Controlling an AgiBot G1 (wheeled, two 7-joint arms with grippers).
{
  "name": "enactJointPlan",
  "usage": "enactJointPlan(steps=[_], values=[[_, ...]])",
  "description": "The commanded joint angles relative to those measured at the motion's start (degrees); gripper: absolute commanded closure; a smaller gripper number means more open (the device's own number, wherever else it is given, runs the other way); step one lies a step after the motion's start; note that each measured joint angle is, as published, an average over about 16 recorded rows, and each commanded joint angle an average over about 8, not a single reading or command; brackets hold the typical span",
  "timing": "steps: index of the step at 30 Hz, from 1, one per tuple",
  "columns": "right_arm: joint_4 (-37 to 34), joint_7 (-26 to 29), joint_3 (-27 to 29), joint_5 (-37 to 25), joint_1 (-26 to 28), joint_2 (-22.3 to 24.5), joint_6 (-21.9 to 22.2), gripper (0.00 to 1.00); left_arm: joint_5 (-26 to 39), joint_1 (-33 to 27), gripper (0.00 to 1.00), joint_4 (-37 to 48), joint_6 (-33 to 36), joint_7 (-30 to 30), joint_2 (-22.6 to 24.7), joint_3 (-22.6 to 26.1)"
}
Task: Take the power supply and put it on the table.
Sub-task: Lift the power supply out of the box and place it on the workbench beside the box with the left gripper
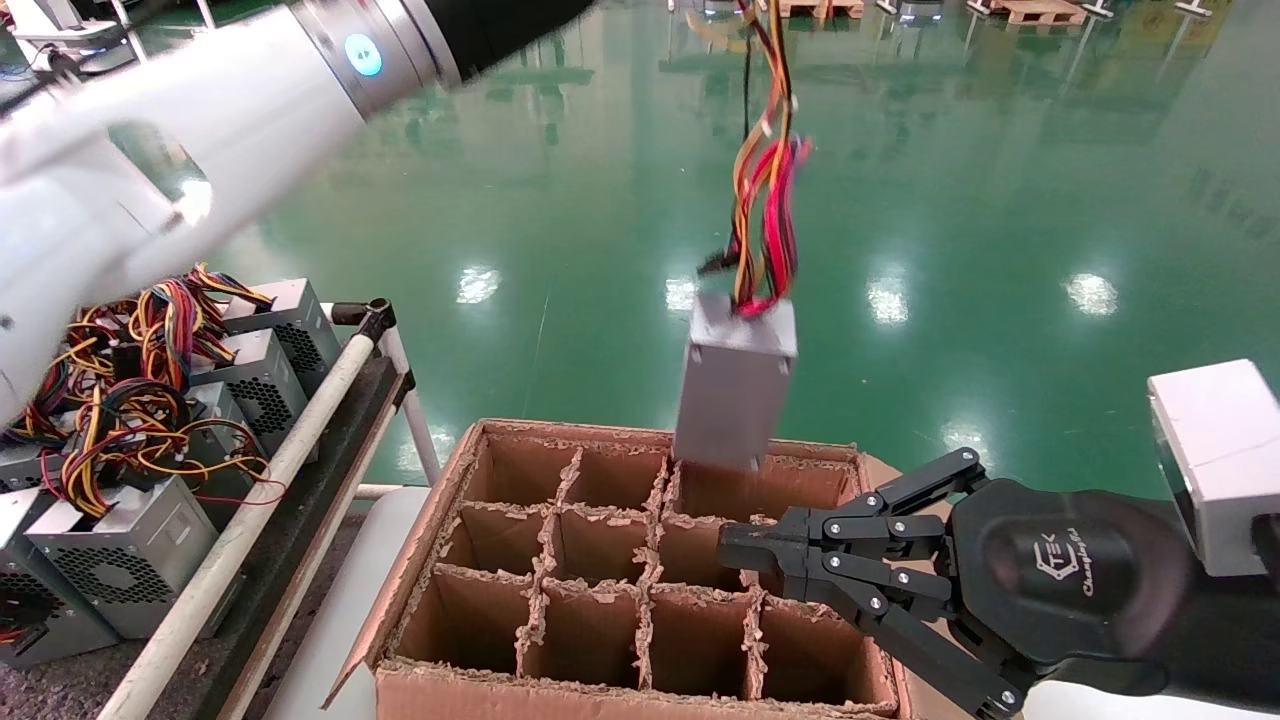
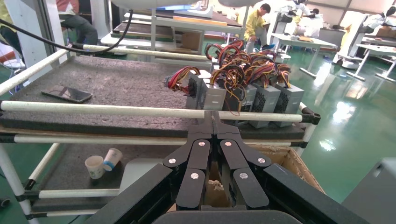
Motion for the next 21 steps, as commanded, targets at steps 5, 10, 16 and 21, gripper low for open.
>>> enactJointPlan(steps=[5,10,16,21], values=[[0.0,0.0,-0.01,0.0,0.0,0.0,0.0,1.0,-1.04,-2.82,1.0,3.54,0.35,-1.03,-0.48,-0.42],[0.0,0.0,-0.01,0.01,0.0,0.0,0.0,1.0,-1.37,-5.08,1.0,7.17,1.34,-1.51,-1.41,-0.67],[0.0,-0.01,-0.01,0.01,0.0,0.01,0.01,1.0,-1.47,-7.72,1.0,11.26,3.1,-1.71,-3.5,-0.89],[0.0,-0.01,-0.02,0.01,0.0,0.01,0.01,1.0,-0.99,-9.48,1.0,14.01,4.23,-1.78,-5.91,-0.65]])
